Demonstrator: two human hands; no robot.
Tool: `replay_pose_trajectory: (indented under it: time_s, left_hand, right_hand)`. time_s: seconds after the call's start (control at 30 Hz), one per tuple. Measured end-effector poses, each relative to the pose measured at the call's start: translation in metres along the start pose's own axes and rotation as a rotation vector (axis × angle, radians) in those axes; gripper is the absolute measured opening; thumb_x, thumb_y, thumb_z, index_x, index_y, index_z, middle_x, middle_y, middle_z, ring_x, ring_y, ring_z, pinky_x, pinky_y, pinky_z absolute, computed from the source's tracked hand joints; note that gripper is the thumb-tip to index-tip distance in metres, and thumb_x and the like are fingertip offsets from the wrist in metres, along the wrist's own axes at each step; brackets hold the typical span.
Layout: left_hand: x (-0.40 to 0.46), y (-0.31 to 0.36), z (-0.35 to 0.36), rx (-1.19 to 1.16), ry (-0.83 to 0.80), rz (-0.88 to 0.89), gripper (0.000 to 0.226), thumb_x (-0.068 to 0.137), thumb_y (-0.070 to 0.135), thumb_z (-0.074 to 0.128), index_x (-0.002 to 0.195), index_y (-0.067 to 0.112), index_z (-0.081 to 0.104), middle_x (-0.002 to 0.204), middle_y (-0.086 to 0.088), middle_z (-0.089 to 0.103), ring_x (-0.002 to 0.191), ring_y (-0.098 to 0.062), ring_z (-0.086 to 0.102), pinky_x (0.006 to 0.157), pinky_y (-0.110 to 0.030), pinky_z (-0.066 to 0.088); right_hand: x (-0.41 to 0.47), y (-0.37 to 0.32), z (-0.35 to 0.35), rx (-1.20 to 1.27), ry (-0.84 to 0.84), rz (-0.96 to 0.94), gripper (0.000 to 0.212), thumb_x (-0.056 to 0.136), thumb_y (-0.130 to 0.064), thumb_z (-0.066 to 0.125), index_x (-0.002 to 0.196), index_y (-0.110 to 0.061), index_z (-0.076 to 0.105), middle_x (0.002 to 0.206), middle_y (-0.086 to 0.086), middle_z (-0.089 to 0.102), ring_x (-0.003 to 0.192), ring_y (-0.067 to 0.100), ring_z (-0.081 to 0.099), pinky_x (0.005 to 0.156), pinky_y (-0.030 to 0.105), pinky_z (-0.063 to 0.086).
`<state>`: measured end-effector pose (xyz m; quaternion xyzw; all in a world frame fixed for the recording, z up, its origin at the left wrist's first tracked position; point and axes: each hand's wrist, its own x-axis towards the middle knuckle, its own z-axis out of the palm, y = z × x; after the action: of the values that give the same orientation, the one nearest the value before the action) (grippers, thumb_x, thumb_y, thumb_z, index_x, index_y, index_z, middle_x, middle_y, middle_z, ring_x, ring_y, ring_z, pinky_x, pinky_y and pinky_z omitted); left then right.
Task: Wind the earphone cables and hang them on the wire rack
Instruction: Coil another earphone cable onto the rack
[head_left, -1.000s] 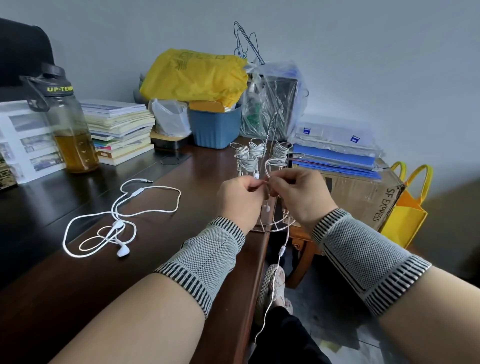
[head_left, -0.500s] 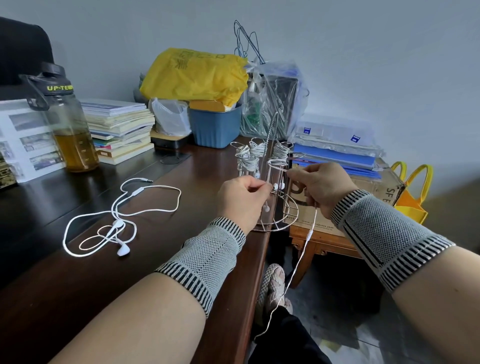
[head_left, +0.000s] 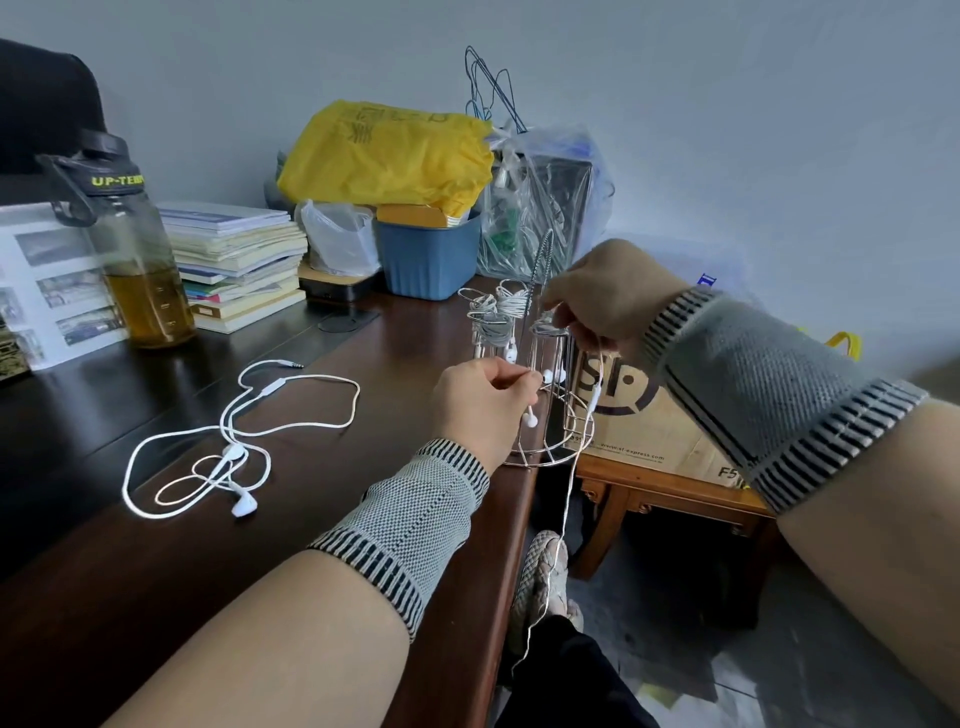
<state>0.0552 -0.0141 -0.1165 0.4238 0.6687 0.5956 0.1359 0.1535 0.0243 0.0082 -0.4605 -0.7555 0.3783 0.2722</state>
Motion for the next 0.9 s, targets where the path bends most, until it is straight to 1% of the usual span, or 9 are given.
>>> replay_pose_trajectory:
  time_s: [0.07,0.13,0.27,0.37,0.47,0.53,0.6,0.7,0.9]
  left_hand:
    - [0.0,0.002,-0.001,0.018,0.003,0.011,0.022,0.084,0.027,0.07,0.063,0.025,0.069,0.06,0.014,0.068,0.057,0.005,0.06,0.058,-0.008,0.043]
    - [-0.001,0.003,-0.002,0.021,-0.005,0.017,0.025,0.083,0.023,0.069,0.058,0.027,0.067,0.052,0.018,0.063,0.051,0.006,0.056,0.052,-0.008,0.038]
    - [0.0,-0.001,0.0,0.013,0.006,0.015,0.039,0.081,0.016,0.071,0.046,0.027,0.056,0.042,0.012,0.054,0.039,0.0,0.045,0.046,-0.015,0.032]
    - [0.003,-0.004,0.004,-0.031,0.011,0.004,0.046,0.079,0.009,0.071,0.038,0.025,0.056,0.039,0.007,0.05,0.038,-0.002,0.038,0.046,-0.018,0.029]
    - [0.004,-0.004,0.004,-0.058,0.023,-0.014,0.042,0.078,0.013,0.069,0.041,0.03,0.059,0.036,0.003,0.044,0.043,-0.003,0.035,0.053,-0.021,0.031]
    - [0.003,-0.003,0.002,0.005,0.015,-0.008,0.039,0.081,0.013,0.069,0.046,0.026,0.059,0.041,0.004,0.05,0.045,-0.002,0.042,0.051,-0.019,0.036]
    - [0.002,-0.002,0.0,-0.006,-0.009,-0.006,0.026,0.083,0.015,0.07,0.058,0.024,0.066,0.049,0.008,0.06,0.045,-0.003,0.053,0.052,-0.018,0.041]
    - [0.001,-0.002,0.0,-0.059,-0.006,-0.009,0.021,0.083,0.02,0.072,0.064,0.026,0.071,0.06,0.006,0.07,0.055,-0.013,0.069,0.063,-0.031,0.058]
    - [-0.003,0.002,-0.002,-0.056,-0.02,-0.018,0.022,0.083,0.021,0.071,0.062,0.025,0.069,0.059,0.004,0.07,0.058,-0.017,0.07,0.07,-0.039,0.061]
  right_hand:
    - [-0.003,-0.002,0.011,-0.399,0.049,-0.147,0.024,0.097,-0.015,0.049,0.096,0.002,0.066,0.085,0.011,0.066,0.073,0.023,0.063,0.068,0.034,0.055]
    - [-0.008,0.002,0.023,-0.705,0.157,-0.291,0.022,0.093,-0.013,0.046,0.09,-0.003,0.065,0.082,0.012,0.064,0.077,0.028,0.061,0.069,0.034,0.052]
    - [-0.016,0.017,0.032,-0.896,0.336,-0.49,0.012,0.09,-0.015,0.05,0.079,-0.014,0.054,0.071,0.008,0.049,0.065,0.028,0.048,0.061,0.031,0.039]
    - [-0.021,0.032,0.045,-0.91,0.387,-0.621,0.01,0.087,-0.014,0.057,0.077,-0.015,0.055,0.068,0.005,0.049,0.061,0.028,0.052,0.056,0.03,0.036]
    - [-0.02,0.054,0.056,-0.794,0.487,-0.724,0.021,0.061,-0.011,0.076,0.058,-0.012,0.056,0.051,0.003,0.053,0.04,0.028,0.053,0.046,0.023,0.028]
    - [-0.015,0.069,0.058,-0.601,0.467,-0.729,0.009,0.073,-0.014,0.066,0.066,-0.011,0.063,0.06,0.006,0.062,0.05,0.03,0.059,0.048,0.026,0.037]
    - [-0.015,0.08,0.052,-0.407,0.359,-0.594,0.017,0.089,-0.015,0.056,0.087,-0.013,0.073,0.075,0.002,0.07,0.063,0.016,0.063,0.059,0.027,0.048]
    - [-0.013,0.092,0.041,-0.124,0.273,-0.444,0.016,0.093,-0.015,0.058,0.097,-0.013,0.073,0.07,-0.009,0.065,0.047,-0.005,0.053,0.047,0.008,0.038]
    - [0.001,0.117,0.015,0.251,0.179,-0.09,0.022,0.087,-0.022,0.068,0.074,-0.005,0.069,0.057,0.004,0.062,0.053,0.02,0.049,0.055,0.033,0.044]
